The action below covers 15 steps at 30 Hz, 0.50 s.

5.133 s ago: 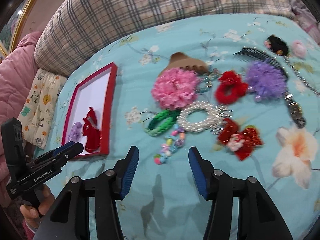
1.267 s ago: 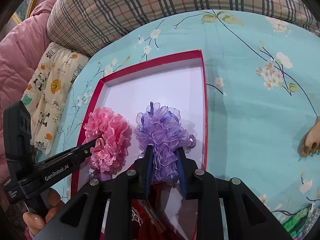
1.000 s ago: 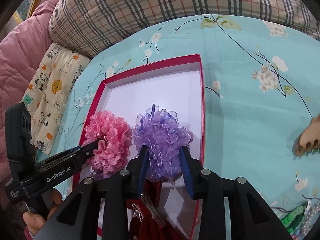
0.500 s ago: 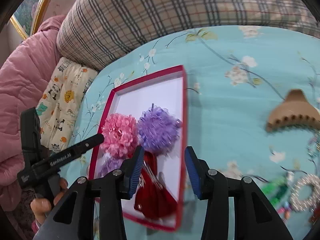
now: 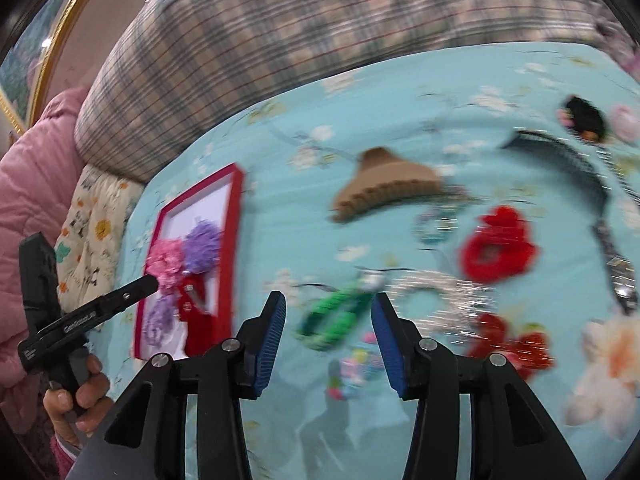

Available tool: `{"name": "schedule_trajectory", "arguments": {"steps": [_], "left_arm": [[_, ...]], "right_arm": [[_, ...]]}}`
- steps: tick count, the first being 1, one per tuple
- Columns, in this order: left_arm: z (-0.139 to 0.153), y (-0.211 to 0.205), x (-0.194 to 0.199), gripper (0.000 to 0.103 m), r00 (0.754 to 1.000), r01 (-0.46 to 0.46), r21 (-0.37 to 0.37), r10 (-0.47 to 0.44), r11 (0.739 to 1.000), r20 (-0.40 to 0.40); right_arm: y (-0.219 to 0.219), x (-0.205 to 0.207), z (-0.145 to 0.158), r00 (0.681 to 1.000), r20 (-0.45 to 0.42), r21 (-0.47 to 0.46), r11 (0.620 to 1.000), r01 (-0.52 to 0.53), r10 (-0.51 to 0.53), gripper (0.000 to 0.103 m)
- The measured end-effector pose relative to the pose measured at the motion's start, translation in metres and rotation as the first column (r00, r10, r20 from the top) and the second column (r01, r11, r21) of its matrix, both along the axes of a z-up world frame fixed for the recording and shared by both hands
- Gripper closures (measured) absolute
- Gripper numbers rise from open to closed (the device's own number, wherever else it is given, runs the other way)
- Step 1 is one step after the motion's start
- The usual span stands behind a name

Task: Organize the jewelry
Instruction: 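Grasp the green braided band with the left tool while the right tool grasps the red scrunchie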

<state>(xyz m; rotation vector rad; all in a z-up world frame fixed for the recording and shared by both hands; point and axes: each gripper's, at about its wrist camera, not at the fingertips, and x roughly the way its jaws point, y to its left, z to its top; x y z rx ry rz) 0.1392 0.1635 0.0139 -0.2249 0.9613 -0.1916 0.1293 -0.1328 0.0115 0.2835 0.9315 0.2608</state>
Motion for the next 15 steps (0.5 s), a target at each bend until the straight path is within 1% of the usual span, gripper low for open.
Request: {"name": "schedule_trajectory", "arguments": {"steps": [3, 8, 12, 15], "left_arm": [[-0.001, -0.023, -0.002, 0.052, 0.999, 0.046, 0.000, -0.046, 0.999, -0.009], [-0.006, -0.051, -0.006, 0.052, 0.995, 0.096, 0.017, -0.095, 0.995, -0.026], [-0.012, -0.071, -0.008, 0.052, 0.991, 0.131, 0.040, -0.129, 0.991, -0.041], [-0.018, -0.087, -0.006, 0.052, 0.987, 0.153, 0.057, -0.150, 0.987, -0.061]], "right_arm": [[-0.024, -0.005, -0.001, 0.999, -0.004, -0.008, 0.999, 0.050, -0.050, 0.056], [-0.056, -0.011, -0.002, 0.994, -0.003, -0.010, 0.994, 0.109, -0.109, 0.056], [-0.073, -0.010, -0.005, 0.990, 0.002, -0.030, 0.990, 0.139, -0.139, 0.056], [-0.079, -0.002, -0.011, 0.989, -0.008, -0.046, 0.988, 0.145, -0.145, 0.056]]}}
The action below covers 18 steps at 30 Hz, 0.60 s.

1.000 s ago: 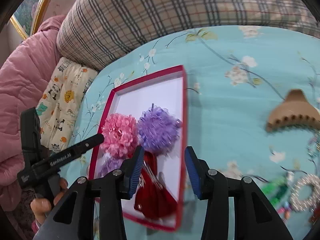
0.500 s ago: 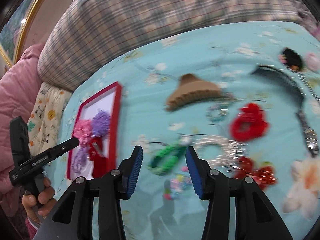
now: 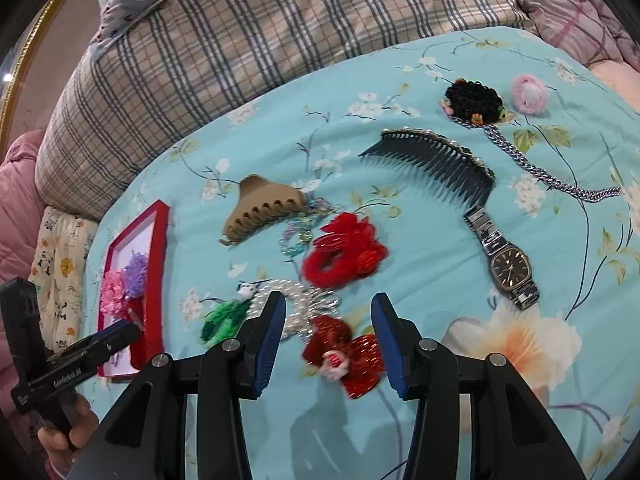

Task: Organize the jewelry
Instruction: 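Grasp the green braided band with the left tool while the right tool grasps the red scrunchie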

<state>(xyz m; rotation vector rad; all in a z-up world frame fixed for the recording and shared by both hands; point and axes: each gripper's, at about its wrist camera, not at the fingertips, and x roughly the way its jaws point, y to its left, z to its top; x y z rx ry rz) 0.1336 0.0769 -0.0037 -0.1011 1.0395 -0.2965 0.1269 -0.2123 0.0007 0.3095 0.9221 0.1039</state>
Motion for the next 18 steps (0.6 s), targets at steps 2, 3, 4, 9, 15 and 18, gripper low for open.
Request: {"name": "schedule_trajectory", "arguments": {"steps": [2, 3, 4, 9, 15, 18], "left_arm": [[-0.005, -0.010, 0.002, 0.052, 1.000, 0.014, 0.013, -0.013, 1.000, -0.008], [-0.007, -0.013, 0.004, 0.052, 1.000, 0.020, 0.017, -0.020, 1.000, -0.013], [-0.011, -0.019, 0.006, 0.052, 0.999, 0.029, 0.024, -0.028, 0.999, -0.020], [-0.028, -0.034, 0.015, 0.052, 0.997, 0.060, 0.059, -0.057, 0.996, -0.052], [-0.046, -0.043, 0.028, 0.052, 0.994, 0.076, 0.078, -0.069, 0.994, -0.084], [-0.054, -0.048, 0.034, 0.052, 0.991, 0.094, 0.081, -0.085, 0.992, -0.098]], "right_arm": [[-0.001, 0.004, -0.003, 1.000, -0.006, -0.010, 1.000, -0.003, 0.002, 0.056], [-0.001, 0.008, -0.005, 1.000, -0.008, -0.016, 1.000, -0.003, 0.003, 0.056], [-0.002, 0.009, -0.006, 1.000, -0.009, -0.018, 1.000, -0.004, 0.004, 0.056], [-0.003, 0.025, -0.014, 1.000, -0.025, -0.033, 0.999, -0.015, 0.014, 0.057], [0.000, 0.041, -0.028, 0.998, -0.053, -0.060, 0.998, -0.022, 0.019, 0.061], [-0.002, 0.045, -0.033, 0.998, -0.059, -0.059, 0.998, -0.016, 0.012, 0.070]]}}
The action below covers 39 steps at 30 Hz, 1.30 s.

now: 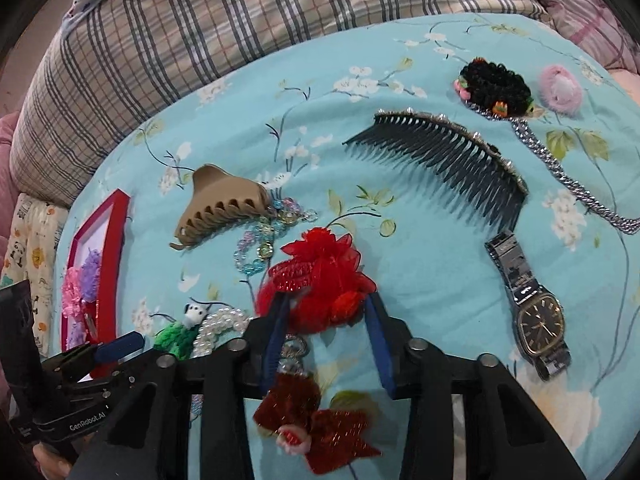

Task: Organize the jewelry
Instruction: 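Grasp the green braided band with the left tool while the right tool grasps the red scrunchie, then carry the green band and red scrunchie into the tray and open both tools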

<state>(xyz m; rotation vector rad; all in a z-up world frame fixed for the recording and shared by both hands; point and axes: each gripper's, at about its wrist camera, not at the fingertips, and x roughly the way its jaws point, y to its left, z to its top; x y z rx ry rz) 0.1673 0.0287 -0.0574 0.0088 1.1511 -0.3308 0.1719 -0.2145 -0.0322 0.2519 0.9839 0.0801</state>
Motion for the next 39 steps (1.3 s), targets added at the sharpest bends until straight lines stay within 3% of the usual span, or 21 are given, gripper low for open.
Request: {"name": "schedule_trajectory", "arguments": {"steps": [3, 7, 11, 18, 26, 39], "left_arm": [[-0.007, -0.004, 0.004, 0.052, 1.000, 0.008, 0.012, -0.008, 1.000, -0.002], [-0.011, -0.008, 0.006, 0.081, 0.999, 0.035, 0.014, -0.035, 0.999, -0.013], [-0.013, -0.012, 0.002, 0.094, 0.998, 0.061, 0.011, -0.061, 0.998, -0.009], [-0.005, -0.005, -0.003, 0.095, 0.999, 0.040, -0.033, -0.040, 0.999, 0.010], [0.029, 0.023, -0.018, 0.095, 0.997, -0.005, -0.086, 0.011, 0.996, 0.076], [0.060, 0.079, -0.025, 0.095, 0.981, -0.120, -0.097, 0.133, 0.988, 0.140]], "right_arm": [[-0.002, 0.002, -0.001, 1.000, 0.003, 0.006, 1.000, 0.004, -0.004, 0.074], [-0.004, 0.004, -0.003, 1.000, 0.012, 0.008, 1.000, 0.005, -0.005, 0.078], [-0.003, 0.003, -0.003, 1.000, 0.019, 0.011, 1.000, 0.005, -0.005, 0.081], [-0.006, -0.002, 0.001, 1.000, 0.027, 0.030, 1.000, 0.008, -0.009, 0.083], [-0.002, -0.015, 0.020, 0.998, 0.063, 0.071, 0.997, 0.003, -0.007, 0.083], [0.071, -0.021, 0.044, 0.985, 0.108, 0.132, 0.981, -0.145, 0.131, 0.083]]}}
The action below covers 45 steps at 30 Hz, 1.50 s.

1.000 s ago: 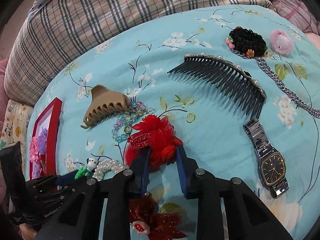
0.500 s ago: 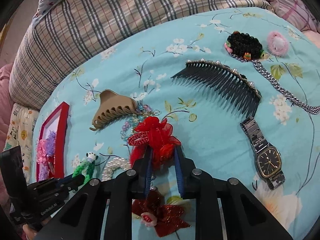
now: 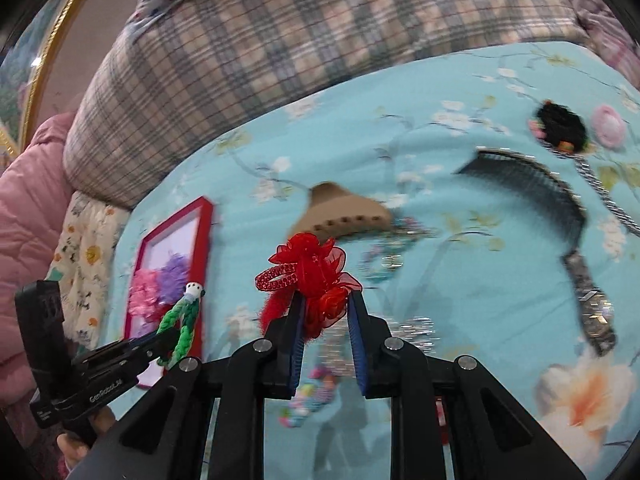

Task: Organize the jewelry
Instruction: 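Carry the green band and red scrunchie into the tray and open both tools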

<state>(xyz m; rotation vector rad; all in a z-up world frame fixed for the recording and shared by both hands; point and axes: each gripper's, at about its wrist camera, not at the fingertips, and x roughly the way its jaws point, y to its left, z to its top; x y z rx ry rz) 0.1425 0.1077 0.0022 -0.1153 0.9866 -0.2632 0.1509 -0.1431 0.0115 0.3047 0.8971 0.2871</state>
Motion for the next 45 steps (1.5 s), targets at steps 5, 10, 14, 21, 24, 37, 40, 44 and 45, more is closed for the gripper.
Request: {"name": "schedule_trajectory", "arguments": {"steps": [5, 10, 14, 21, 24, 37, 40, 44, 45], "left_arm": [[0.011, 0.037, -0.005, 0.095, 0.998, -0.064, -0.006, 0.064, 0.998, 0.027], [0.017, 0.078, -0.008, 0.095, 0.989, -0.142, -0.023, 0.143, 0.990, 0.043], [0.018, 0.109, -0.005, 0.095, 0.979, -0.199, -0.032, 0.201, 0.979, 0.043], [0.021, 0.152, 0.013, 0.095, 0.961, -0.269, -0.028, 0.270, 0.963, 0.057], [0.019, 0.164, 0.023, 0.095, 0.955, -0.288, -0.030, 0.289, 0.957, 0.061], [-0.001, 0.200, 0.091, 0.095, 0.937, -0.348, -0.021, 0.349, 0.937, 0.026], [-0.006, 0.199, 0.100, 0.095, 0.940, -0.341, -0.015, 0.342, 0.940, 0.016], [-0.016, 0.197, 0.107, 0.095, 0.941, -0.337, 0.004, 0.337, 0.941, 0.001], [-0.018, 0.198, 0.109, 0.095, 0.941, -0.339, 0.007, 0.339, 0.941, -0.004]], "right_arm": [[0.032, 0.000, 0.001, 0.998, 0.001, 0.016, 0.998, -0.057, 0.057, 0.083], [0.068, 0.006, 0.001, 0.993, -0.006, 0.035, 0.993, -0.115, 0.115, 0.083], [0.103, 0.014, -0.001, 0.986, -0.007, 0.039, 0.985, -0.167, 0.167, 0.083], [0.161, 0.042, -0.005, 0.972, -0.007, 0.047, 0.971, -0.233, 0.233, 0.083], [0.182, 0.056, -0.008, 0.968, -0.006, 0.037, 0.967, -0.252, 0.252, 0.083], [0.238, 0.124, -0.027, 0.964, -0.017, -0.037, 0.963, -0.268, 0.267, 0.083], [0.244, 0.131, -0.036, 0.962, -0.034, -0.066, 0.960, -0.274, 0.272, 0.083], [0.247, 0.134, -0.045, 0.959, -0.057, -0.078, 0.956, -0.283, 0.279, 0.082], [0.247, 0.134, -0.047, 0.959, -0.060, -0.084, 0.956, -0.282, 0.278, 0.082]]}}
